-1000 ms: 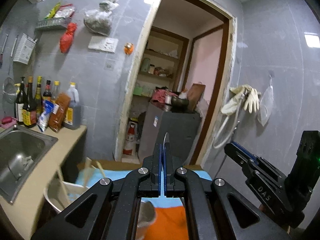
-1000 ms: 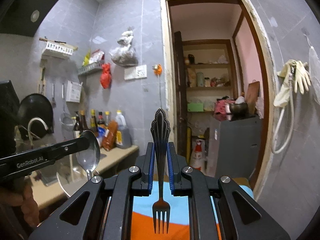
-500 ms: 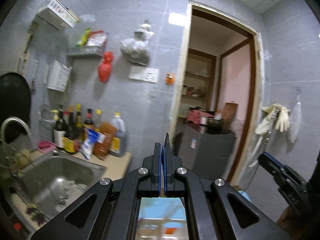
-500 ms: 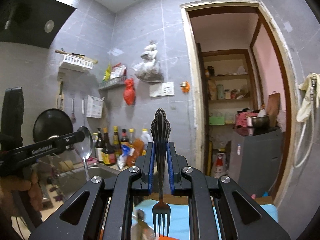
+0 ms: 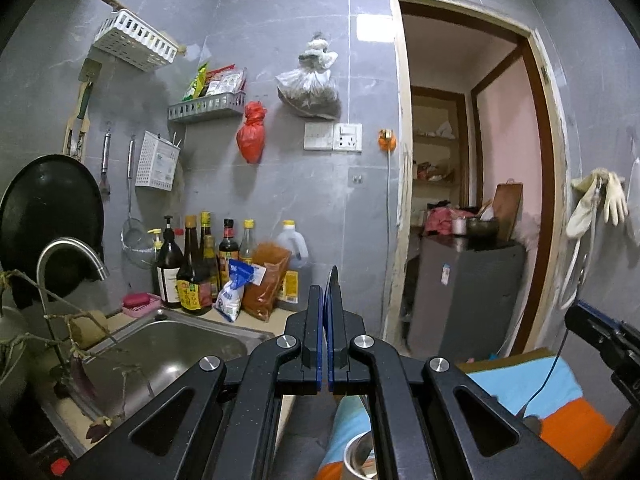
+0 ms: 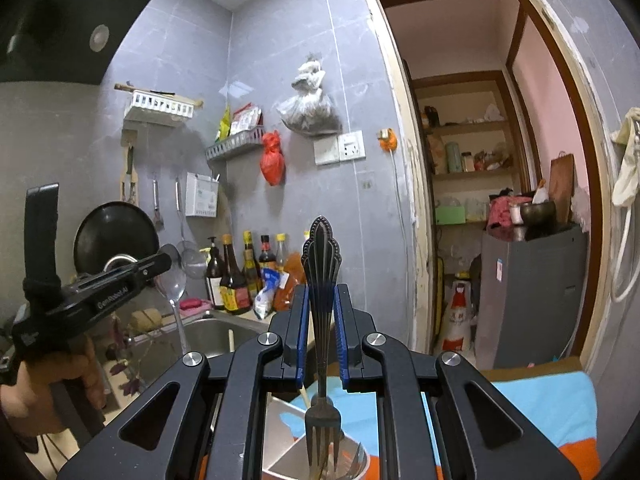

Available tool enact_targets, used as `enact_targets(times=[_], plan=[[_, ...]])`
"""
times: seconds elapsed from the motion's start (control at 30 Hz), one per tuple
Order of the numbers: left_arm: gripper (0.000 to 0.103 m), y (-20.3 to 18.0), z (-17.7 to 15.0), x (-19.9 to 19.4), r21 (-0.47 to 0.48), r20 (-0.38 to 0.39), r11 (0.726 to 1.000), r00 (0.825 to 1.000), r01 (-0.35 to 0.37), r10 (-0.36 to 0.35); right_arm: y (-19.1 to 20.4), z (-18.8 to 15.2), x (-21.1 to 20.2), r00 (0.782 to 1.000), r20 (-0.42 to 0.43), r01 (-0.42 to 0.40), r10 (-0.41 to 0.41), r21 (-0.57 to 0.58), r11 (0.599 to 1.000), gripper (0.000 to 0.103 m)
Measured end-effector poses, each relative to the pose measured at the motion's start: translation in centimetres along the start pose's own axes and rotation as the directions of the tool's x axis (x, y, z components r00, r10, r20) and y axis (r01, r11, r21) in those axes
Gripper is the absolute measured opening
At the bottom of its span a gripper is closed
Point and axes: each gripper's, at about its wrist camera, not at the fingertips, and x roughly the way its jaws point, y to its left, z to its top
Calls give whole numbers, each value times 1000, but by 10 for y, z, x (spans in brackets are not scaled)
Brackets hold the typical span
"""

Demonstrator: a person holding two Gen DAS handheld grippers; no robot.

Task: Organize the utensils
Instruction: 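Lift the silver spoon and fork and carry both over the caddy, then lower the spoon and fork into the caddy and open both tools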

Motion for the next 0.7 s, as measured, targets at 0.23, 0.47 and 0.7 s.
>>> enact_targets(times=[0.23, 0.47, 0.7], plan=[[0, -15, -24, 6, 62, 26, 998, 1000, -15, 14, -2, -19, 11, 999, -39, 15, -14, 22, 1000, 10], [0, -28, -40, 11, 124, 4, 992, 1000, -5, 5, 1, -33, 18, 997, -81, 21, -18, 29, 999, 10], [1, -27, -44, 13, 50, -78, 996, 995, 69, -65, 2, -41, 23, 991, -132, 19, -15, 31, 999, 11]])
